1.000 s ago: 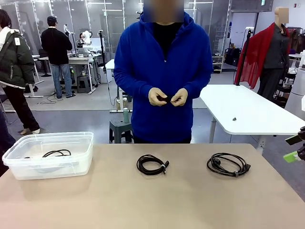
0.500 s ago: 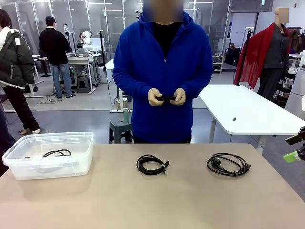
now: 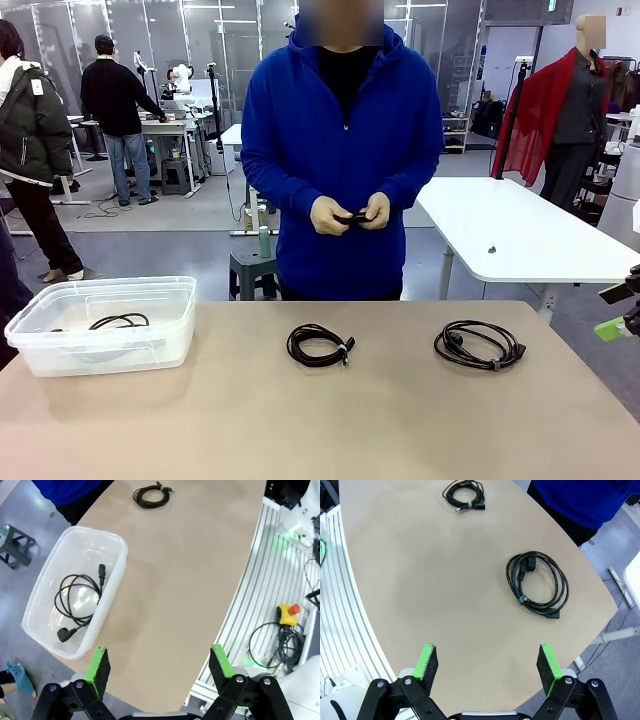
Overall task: Organize and store the cables.
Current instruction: Place the Power Cable into the Organizing box.
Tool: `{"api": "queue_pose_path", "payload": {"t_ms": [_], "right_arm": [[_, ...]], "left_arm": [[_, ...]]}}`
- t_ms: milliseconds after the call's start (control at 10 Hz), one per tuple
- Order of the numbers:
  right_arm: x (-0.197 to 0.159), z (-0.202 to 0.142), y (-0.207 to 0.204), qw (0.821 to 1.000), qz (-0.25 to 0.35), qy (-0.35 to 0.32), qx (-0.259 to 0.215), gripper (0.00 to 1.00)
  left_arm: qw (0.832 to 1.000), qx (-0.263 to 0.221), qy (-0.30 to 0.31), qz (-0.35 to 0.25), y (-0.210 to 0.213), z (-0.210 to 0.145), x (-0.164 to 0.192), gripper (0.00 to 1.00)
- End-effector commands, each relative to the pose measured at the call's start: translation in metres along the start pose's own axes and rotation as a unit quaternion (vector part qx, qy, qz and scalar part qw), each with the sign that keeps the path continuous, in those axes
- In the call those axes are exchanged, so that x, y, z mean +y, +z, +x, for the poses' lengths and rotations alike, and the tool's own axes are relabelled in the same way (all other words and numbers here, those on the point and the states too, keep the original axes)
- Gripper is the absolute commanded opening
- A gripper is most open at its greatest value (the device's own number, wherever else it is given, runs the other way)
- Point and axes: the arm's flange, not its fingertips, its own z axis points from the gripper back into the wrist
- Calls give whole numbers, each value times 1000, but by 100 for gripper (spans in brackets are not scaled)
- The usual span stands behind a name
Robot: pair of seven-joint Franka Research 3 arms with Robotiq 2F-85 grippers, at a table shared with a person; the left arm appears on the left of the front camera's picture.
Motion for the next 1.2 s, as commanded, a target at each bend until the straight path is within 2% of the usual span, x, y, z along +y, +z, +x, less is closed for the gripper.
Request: {"api": "queue_pose_path", "payload": {"t_ms": [0,200,400,500,900,1100], "right_arm": [[-4,-3,2,1000,-16,-6,15,100],[-20,-4,7,997,-37,20,65,100],[-34,7,2,991,4,82,108,100],[-38,12,-1,988,-3,75,136,100],[-44,15,-7,986,13,87,144,100],[-46,27,-20,977,37,136,160,100]], "left_arm": [[1000,4,5,3,3,4,0,100],[1000,4,5,3,3,4,0,100],[1000,4,5,3,3,4,0,100],[1000,4,5,3,3,4,0,100],[1000,4,5,3,3,4,0,100],[1000,4,5,3,3,4,0,100]]}}
